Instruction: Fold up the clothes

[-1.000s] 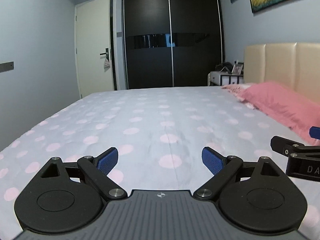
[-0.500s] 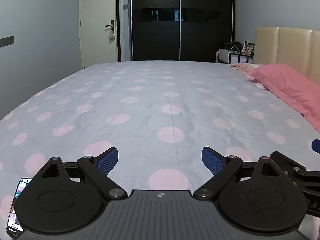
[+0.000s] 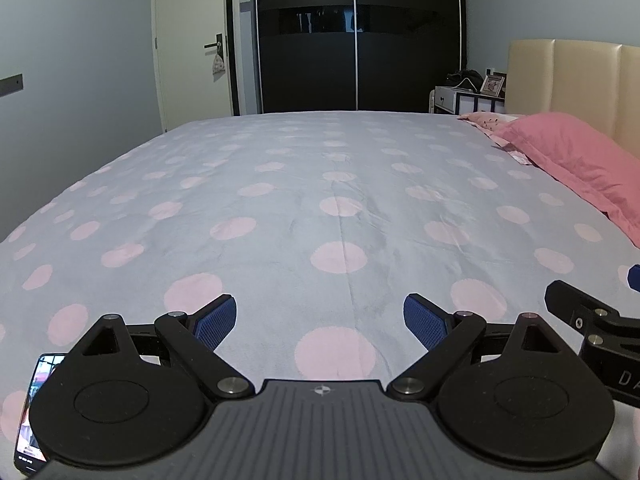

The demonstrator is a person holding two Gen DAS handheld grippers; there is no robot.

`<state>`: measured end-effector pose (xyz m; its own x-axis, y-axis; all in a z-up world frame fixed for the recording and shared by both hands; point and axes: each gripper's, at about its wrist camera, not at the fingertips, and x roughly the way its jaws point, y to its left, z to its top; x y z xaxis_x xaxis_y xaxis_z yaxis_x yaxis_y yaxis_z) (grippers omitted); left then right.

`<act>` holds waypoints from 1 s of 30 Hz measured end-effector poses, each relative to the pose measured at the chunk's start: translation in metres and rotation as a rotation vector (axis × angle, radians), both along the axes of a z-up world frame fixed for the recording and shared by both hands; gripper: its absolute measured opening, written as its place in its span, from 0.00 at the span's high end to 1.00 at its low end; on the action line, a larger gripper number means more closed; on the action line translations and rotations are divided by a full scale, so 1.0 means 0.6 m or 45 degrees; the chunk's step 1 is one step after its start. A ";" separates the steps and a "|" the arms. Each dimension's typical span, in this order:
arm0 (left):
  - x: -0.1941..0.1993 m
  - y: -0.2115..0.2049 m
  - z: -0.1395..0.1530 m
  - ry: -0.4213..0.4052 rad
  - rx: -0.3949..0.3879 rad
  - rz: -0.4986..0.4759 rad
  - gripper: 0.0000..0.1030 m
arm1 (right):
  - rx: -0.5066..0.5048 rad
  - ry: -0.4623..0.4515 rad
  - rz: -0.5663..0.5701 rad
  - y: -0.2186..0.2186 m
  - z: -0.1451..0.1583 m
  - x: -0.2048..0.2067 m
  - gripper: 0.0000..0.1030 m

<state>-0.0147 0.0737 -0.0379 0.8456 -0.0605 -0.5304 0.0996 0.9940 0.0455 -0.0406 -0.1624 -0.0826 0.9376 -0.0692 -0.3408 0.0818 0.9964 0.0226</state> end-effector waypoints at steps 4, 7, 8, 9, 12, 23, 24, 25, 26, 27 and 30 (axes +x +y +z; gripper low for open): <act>-0.005 0.001 0.004 0.003 0.002 -0.010 0.11 | 0.001 -0.004 0.009 0.001 0.003 -0.007 0.01; -0.010 -0.001 0.008 -0.007 0.022 -0.018 0.11 | -0.002 -0.005 0.012 0.002 0.004 -0.011 0.01; -0.011 -0.001 0.009 -0.015 0.025 -0.014 0.11 | 0.000 -0.005 0.012 0.002 0.005 -0.012 0.01; -0.013 -0.002 0.011 -0.022 0.025 -0.010 0.11 | 0.001 -0.007 0.013 0.002 0.006 -0.013 0.01; -0.015 -0.003 0.014 -0.035 0.027 -0.008 0.11 | -0.001 -0.015 0.028 0.006 0.009 -0.015 0.01; -0.017 -0.010 0.017 -0.046 0.036 -0.006 0.11 | -0.008 -0.021 0.052 0.014 0.012 -0.017 0.01; -0.017 -0.010 0.018 -0.047 0.036 -0.005 0.11 | -0.007 -0.021 0.050 0.014 0.012 -0.017 0.01; -0.017 -0.011 0.018 -0.048 0.035 -0.004 0.11 | -0.007 -0.023 0.049 0.015 0.012 -0.017 0.01; -0.017 -0.011 0.018 -0.048 0.031 -0.004 0.11 | -0.007 -0.024 0.047 0.015 0.013 -0.018 0.01; -0.018 -0.011 0.018 -0.049 0.029 -0.003 0.11 | -0.007 -0.025 0.047 0.015 0.013 -0.018 0.01; -0.020 -0.014 0.019 -0.058 0.037 -0.009 0.11 | -0.008 -0.026 0.048 0.016 0.013 -0.018 0.01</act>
<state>-0.0265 0.0655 -0.0266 0.8684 -0.0514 -0.4932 0.1036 0.9915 0.0792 -0.0517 -0.1526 -0.0750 0.9464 -0.0360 -0.3209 0.0440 0.9989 0.0175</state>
